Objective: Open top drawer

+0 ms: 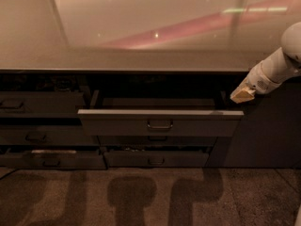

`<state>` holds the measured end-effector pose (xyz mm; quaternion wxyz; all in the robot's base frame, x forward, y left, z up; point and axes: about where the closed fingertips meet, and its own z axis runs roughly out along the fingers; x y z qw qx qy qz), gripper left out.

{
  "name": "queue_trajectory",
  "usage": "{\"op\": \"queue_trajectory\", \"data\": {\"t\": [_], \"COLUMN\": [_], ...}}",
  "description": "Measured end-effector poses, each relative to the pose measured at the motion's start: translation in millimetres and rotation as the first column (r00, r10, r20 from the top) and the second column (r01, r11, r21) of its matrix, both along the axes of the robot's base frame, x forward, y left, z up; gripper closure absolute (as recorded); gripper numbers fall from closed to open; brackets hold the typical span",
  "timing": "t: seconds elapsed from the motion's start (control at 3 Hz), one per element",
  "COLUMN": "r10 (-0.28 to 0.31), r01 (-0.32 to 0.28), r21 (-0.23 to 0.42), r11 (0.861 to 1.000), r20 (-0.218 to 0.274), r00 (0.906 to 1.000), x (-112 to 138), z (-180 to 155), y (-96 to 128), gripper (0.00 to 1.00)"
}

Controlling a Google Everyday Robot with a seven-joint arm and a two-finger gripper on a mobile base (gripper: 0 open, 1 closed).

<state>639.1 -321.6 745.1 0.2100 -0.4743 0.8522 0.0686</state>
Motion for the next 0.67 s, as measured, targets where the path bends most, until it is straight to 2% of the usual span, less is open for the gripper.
{"op": "queue_trajectory", "data": {"t": [0.33, 0.67], "r10": [0.000, 0.048], "r01": [0.000, -0.046], "r21": [0.000, 0.079], "r11": [1.000, 0.996], "r20": [0.000, -0.023], "r00": [1.0000, 0.9986], "x": [0.0, 0.6], "z": [0.0, -2.9], "y": [0.0, 3.8], "gripper": [1.00, 1.00]}}
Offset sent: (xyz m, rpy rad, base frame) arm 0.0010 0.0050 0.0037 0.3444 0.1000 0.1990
